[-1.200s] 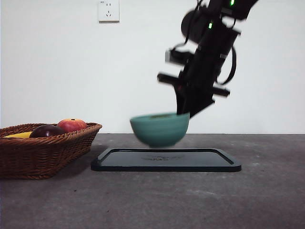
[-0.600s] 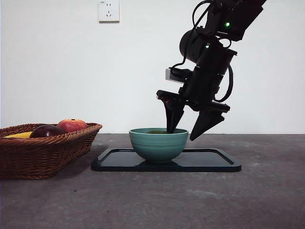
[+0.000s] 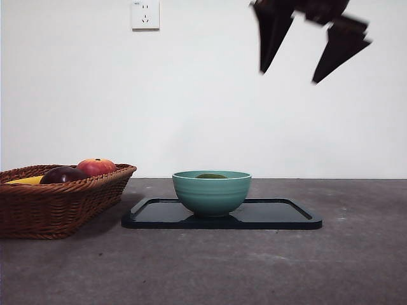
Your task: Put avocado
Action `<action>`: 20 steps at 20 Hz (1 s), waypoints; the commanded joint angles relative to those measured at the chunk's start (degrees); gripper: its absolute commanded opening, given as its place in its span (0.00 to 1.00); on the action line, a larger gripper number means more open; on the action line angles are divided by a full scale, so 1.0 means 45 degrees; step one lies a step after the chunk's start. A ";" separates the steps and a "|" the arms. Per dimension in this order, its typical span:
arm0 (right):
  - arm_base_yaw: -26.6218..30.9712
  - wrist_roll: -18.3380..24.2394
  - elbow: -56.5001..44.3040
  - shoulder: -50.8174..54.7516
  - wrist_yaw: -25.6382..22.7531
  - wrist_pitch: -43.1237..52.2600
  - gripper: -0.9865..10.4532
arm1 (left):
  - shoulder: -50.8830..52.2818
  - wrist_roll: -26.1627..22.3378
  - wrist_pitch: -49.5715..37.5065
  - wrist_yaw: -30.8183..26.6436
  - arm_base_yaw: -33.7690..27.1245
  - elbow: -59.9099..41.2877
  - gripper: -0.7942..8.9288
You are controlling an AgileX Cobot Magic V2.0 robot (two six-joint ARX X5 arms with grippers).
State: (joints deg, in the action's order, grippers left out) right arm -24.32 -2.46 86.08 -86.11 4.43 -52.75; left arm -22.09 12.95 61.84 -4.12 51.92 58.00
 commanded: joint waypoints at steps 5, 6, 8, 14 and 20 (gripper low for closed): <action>-0.0296 0.0233 0.0194 0.1481 -0.0010 -0.1894 0.61 | -0.0039 -0.0058 -0.0126 0.0010 0.0131 0.0097 0.59; -0.0321 0.0233 0.0194 0.1860 -0.0019 -0.2191 0.61 | -0.0039 -0.0058 -0.0121 0.0010 0.0131 0.0097 0.59; -0.0321 0.0228 0.0189 0.2599 -0.0024 -0.2793 0.61 | -0.0039 -0.0053 -0.0141 0.0010 0.0131 0.0097 0.59; -0.0321 -0.0214 -0.0384 0.5246 0.0010 -0.3789 0.62 | -0.0039 -0.0058 -0.0151 0.0010 0.0131 0.0097 0.59; -0.0432 -0.0918 -0.3444 0.8869 0.0155 -0.2720 0.62 | -0.0039 -0.0044 -0.0719 0.0010 0.0131 0.0097 0.59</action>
State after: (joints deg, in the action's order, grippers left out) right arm -25.87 -5.28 70.35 -46.24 5.04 -65.49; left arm -22.09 12.95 59.57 -4.12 51.92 58.00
